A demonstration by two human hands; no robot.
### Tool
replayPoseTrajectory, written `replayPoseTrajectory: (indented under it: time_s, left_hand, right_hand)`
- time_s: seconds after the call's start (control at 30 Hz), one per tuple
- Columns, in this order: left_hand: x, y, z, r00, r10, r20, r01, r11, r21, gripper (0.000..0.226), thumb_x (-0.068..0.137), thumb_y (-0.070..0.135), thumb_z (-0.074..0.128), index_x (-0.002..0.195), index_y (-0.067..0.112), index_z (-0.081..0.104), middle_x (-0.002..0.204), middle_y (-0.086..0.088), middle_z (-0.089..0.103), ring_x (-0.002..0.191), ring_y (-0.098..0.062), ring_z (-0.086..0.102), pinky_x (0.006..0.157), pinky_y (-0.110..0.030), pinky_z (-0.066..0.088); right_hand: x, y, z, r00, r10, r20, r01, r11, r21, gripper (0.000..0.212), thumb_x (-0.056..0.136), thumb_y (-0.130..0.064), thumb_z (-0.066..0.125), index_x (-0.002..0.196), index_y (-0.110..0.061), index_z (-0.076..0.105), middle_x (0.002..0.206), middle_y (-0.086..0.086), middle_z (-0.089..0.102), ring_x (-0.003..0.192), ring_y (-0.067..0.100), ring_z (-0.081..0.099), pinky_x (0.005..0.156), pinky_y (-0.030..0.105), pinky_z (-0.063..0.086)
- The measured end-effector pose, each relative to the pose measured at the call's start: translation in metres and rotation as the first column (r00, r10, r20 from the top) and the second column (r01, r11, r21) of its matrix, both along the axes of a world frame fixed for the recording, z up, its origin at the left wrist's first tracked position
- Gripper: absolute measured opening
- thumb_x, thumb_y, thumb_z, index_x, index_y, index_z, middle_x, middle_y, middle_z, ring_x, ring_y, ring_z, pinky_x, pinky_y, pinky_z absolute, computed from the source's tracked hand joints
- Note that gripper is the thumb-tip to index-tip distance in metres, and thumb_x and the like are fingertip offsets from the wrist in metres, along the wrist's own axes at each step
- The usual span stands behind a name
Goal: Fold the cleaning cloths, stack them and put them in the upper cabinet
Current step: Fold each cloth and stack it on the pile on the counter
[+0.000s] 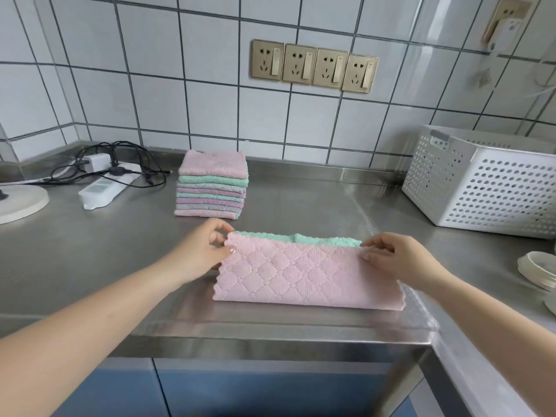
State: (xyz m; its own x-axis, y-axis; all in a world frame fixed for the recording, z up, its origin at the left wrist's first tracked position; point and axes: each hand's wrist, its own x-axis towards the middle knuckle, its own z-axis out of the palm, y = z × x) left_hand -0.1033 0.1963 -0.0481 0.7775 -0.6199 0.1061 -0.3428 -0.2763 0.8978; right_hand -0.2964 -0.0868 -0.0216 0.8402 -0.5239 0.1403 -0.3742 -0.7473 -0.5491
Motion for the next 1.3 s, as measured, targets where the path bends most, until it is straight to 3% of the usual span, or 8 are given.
replayPoseTrajectory:
  time_s: [0.2, 0.37, 0.5, 0.63, 0.77, 0.9, 1.03, 1.3]
  left_hand:
    - [0.025, -0.02, -0.003, 0.987, 0.115, 0.116, -0.122, 0.991, 0.055, 0.026, 0.089, 0.006, 0.057, 0.109, 0.018, 0.045, 0.092, -0.006, 0.056, 0.055, -0.016, 0.05, 0.043, -0.017, 0.043]
    - [0.048, -0.031, -0.008, 0.965, 0.147, 0.216, -0.177, 0.976, 0.125, 0.029, 0.085, 0.012, 0.063, 0.111, 0.014, 0.05, 0.093, -0.012, 0.064, 0.064, -0.013, 0.052, 0.054, -0.026, 0.039]
    - [0.058, -0.039, -0.013, 0.96, 0.126, 0.25, -0.187, 0.952, 0.241, 0.037, 0.085, 0.015, 0.063, 0.12, 0.013, 0.05, 0.08, 0.005, 0.06, 0.082, -0.017, 0.056, 0.07, -0.028, 0.041]
    - [0.05, -0.043, -0.011, 0.884, 0.113, 0.454, -0.276, 0.91, 0.311, 0.04, 0.086, 0.02, 0.061, 0.124, 0.016, 0.05, 0.111, 0.001, 0.056, 0.101, -0.019, 0.055, 0.086, -0.03, 0.042]
    - [0.011, -0.064, -0.006, 0.781, -0.116, 0.613, -0.114, 0.939, 0.323, 0.034, 0.091, 0.019, 0.051, 0.125, 0.017, 0.055, 0.13, -0.001, 0.051, 0.122, -0.021, 0.047, 0.102, -0.03, 0.036]
    - [-0.02, -0.089, -0.017, 0.723, -0.333, 0.606, 0.011, 0.882, 0.471, 0.041, 0.097, 0.02, 0.038, 0.137, 0.016, 0.042, 0.148, 0.002, 0.037, 0.139, -0.016, 0.03, 0.11, -0.028, 0.022]
    - [-0.022, -0.1, -0.034, 0.722, -0.388, 0.573, -0.049, 0.797, 0.602, 0.044, 0.098, 0.032, 0.027, 0.139, 0.017, 0.035, 0.155, 0.002, 0.023, 0.143, -0.014, 0.017, 0.115, -0.04, 0.018]
    - [-0.018, -0.083, -0.029, 0.796, -0.368, 0.48, -0.114, 0.688, 0.717, 0.059, 0.097, 0.05, 0.019, 0.149, 0.025, 0.007, 0.158, 0.005, -0.004, 0.146, -0.014, -0.004, 0.117, -0.037, -0.002]
  right_hand:
    - [0.044, -0.017, -0.01, 0.997, -0.075, 0.011, 0.075, 0.997, -0.01, 0.011, 0.087, -0.025, 0.064, 0.095, -0.021, 0.071, 0.089, -0.005, 0.067, 0.085, 0.013, 0.057, 0.072, 0.022, 0.037]
    - [0.065, -0.03, -0.021, 0.993, -0.108, -0.041, 0.106, 0.994, -0.036, 0.011, 0.088, -0.028, 0.062, 0.094, -0.022, 0.069, 0.096, -0.003, 0.069, 0.089, 0.014, 0.056, 0.072, 0.023, 0.038]
    - [0.071, -0.033, -0.026, 0.992, -0.12, -0.045, 0.119, 0.992, -0.03, 0.012, 0.088, -0.027, 0.062, 0.097, -0.022, 0.069, 0.099, -0.001, 0.069, 0.089, 0.014, 0.056, 0.071, 0.023, 0.038]
    - [0.075, -0.032, -0.03, 0.992, -0.129, 0.005, 0.129, 0.989, -0.065, 0.017, 0.089, -0.023, 0.061, 0.104, -0.021, 0.066, 0.103, -0.001, 0.071, 0.1, 0.018, 0.061, 0.077, 0.024, 0.04]
    - [0.085, -0.019, -0.03, 0.994, -0.091, 0.052, 0.101, 0.969, -0.227, 0.026, 0.089, -0.016, 0.056, 0.114, -0.018, 0.063, 0.118, 0.003, 0.061, 0.11, 0.024, 0.057, 0.089, 0.032, 0.044]
    - [0.093, 0.014, -0.032, 0.989, 0.115, 0.095, -0.069, 0.918, -0.389, 0.031, 0.09, -0.016, 0.058, 0.12, -0.015, 0.064, 0.135, 0.009, 0.053, 0.123, 0.028, 0.05, 0.104, 0.037, 0.037]
    - [0.095, 0.051, -0.053, 0.958, 0.255, -0.132, -0.286, 0.897, -0.337, 0.042, 0.096, -0.033, 0.034, 0.137, -0.028, 0.045, 0.146, 0.0, 0.04, 0.136, 0.018, 0.034, 0.106, 0.041, 0.031]
    - [0.079, 0.023, -0.063, 0.933, 0.06, -0.354, -0.197, 0.91, -0.365, 0.072, 0.086, -0.072, 0.017, 0.148, -0.034, 0.019, 0.157, -0.005, 0.018, 0.146, 0.015, 0.011, 0.116, 0.045, 0.013]
